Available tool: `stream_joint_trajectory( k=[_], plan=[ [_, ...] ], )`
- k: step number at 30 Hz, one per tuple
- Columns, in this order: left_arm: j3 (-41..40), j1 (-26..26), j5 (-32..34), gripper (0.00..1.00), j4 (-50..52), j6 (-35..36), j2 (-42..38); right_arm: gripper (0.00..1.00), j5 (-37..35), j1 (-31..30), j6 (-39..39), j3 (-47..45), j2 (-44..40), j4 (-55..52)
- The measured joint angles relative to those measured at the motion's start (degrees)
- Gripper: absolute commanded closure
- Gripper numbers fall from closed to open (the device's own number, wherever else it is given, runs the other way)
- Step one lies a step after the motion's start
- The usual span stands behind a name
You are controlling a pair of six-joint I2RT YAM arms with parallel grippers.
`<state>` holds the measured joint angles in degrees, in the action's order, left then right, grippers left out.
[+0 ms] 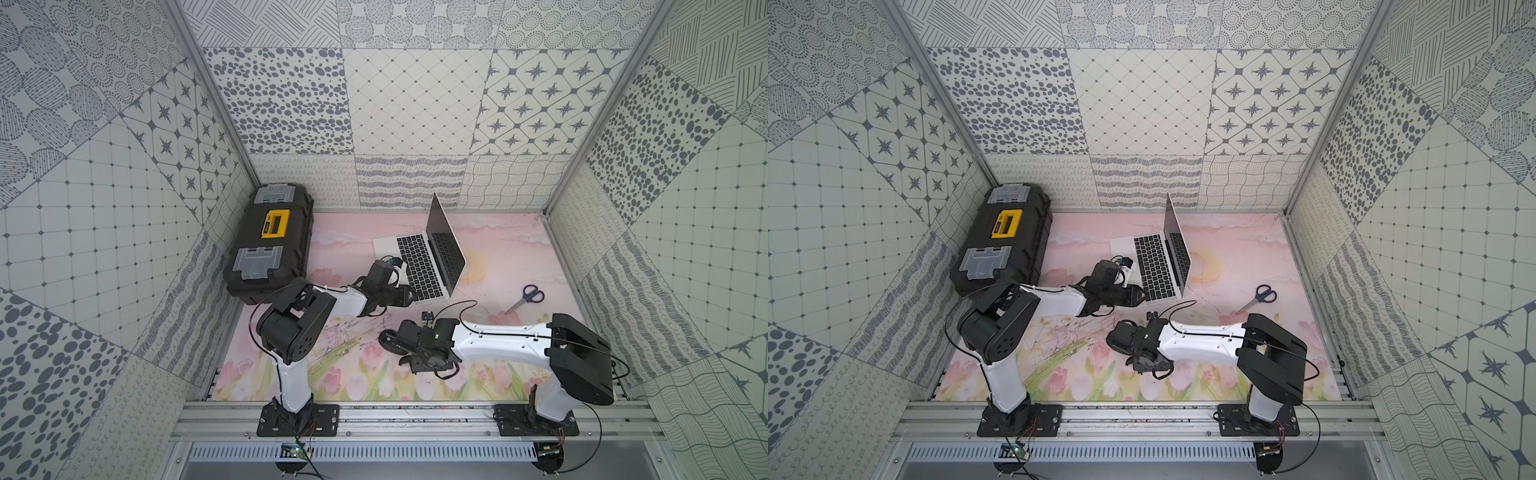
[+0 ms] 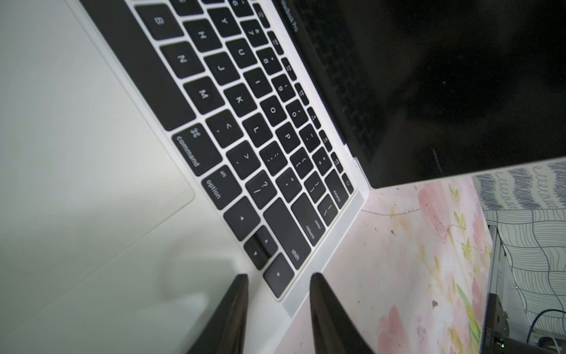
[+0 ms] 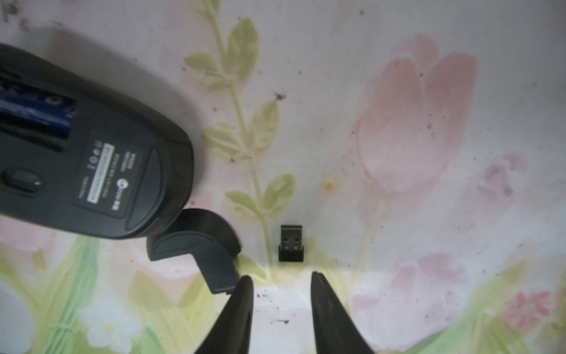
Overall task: Insert the wireless mouse receiver into the laptop
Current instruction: Pick up the USB plug at the center of the board.
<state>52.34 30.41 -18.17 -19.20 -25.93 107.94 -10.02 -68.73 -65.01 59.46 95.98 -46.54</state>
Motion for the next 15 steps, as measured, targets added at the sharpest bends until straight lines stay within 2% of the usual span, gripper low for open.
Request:
stream_joint_trajectory(
  k=[15],
  plan=[
    [-0.7, -0.1, -1.0, 0.65, -2.2, 0.1, 0.4, 0.71, 1.6, 2.0, 1.5, 0.0, 1.7, 0.6]
  ],
)
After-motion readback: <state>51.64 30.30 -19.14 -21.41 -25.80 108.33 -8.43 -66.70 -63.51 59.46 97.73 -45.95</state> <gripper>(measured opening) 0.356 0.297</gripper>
